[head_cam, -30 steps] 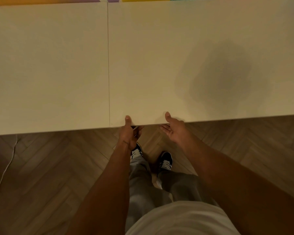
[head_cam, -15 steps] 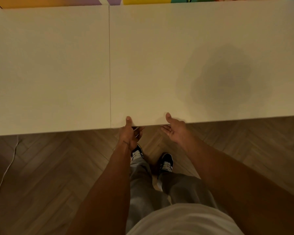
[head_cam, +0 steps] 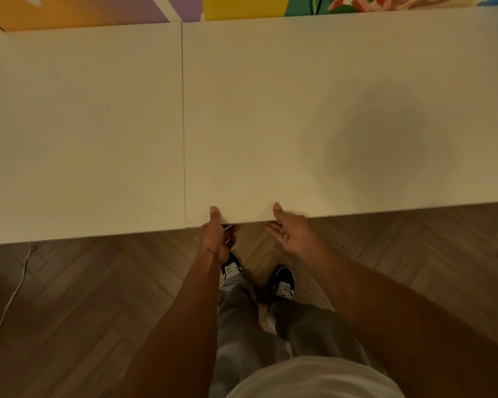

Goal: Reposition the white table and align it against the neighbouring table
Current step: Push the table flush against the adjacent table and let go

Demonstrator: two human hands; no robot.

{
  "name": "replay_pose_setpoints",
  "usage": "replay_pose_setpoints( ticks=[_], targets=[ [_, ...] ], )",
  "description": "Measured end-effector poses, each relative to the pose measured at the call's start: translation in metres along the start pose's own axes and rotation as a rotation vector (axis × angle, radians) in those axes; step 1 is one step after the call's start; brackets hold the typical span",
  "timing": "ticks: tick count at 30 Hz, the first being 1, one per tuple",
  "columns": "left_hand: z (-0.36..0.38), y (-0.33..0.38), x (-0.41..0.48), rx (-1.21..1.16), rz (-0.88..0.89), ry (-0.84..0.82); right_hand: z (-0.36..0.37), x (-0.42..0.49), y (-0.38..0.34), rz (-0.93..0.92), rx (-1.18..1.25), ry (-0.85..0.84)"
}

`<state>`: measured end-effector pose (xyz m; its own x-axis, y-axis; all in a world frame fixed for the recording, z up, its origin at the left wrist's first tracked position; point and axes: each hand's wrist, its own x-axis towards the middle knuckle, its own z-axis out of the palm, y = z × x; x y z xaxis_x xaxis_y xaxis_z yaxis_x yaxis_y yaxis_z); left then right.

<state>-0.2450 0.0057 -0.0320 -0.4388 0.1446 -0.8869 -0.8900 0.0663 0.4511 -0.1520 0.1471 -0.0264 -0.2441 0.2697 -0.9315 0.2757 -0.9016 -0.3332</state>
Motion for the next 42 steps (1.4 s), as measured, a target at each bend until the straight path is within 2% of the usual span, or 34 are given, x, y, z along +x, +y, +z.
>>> replay_pose_setpoints(
  ticks=[11,16,28,35,38,40,42],
  targets=[
    [0.003,0.006,-0.013,-0.047,-0.055,-0.039,0.0,-0.011,-0.008,0.014,-0.008,0.015],
    [0.002,-0.004,-0.006,-0.057,-0.014,-0.012,-0.001,-0.014,-0.013,0.024,-0.005,0.049],
    [0.014,-0.009,-0.003,-0.066,-0.039,0.077,-0.012,-0.003,-0.011,0.032,-0.034,-0.002],
    [0.037,-0.011,-0.024,-0.008,-0.041,0.059,-0.016,-0.006,-0.016,0.043,-0.054,-0.034],
    [0.035,-0.008,-0.024,0.138,-0.028,0.063,-0.014,-0.005,-0.016,0.038,-0.125,-0.038],
    [0.028,-0.01,-0.024,0.305,-0.025,0.084,-0.02,-0.01,-0.017,0.037,-0.247,-0.075],
    [0.022,-0.009,-0.028,0.559,0.062,0.133,-0.035,-0.014,-0.022,0.02,-0.423,-0.104]
  ],
)
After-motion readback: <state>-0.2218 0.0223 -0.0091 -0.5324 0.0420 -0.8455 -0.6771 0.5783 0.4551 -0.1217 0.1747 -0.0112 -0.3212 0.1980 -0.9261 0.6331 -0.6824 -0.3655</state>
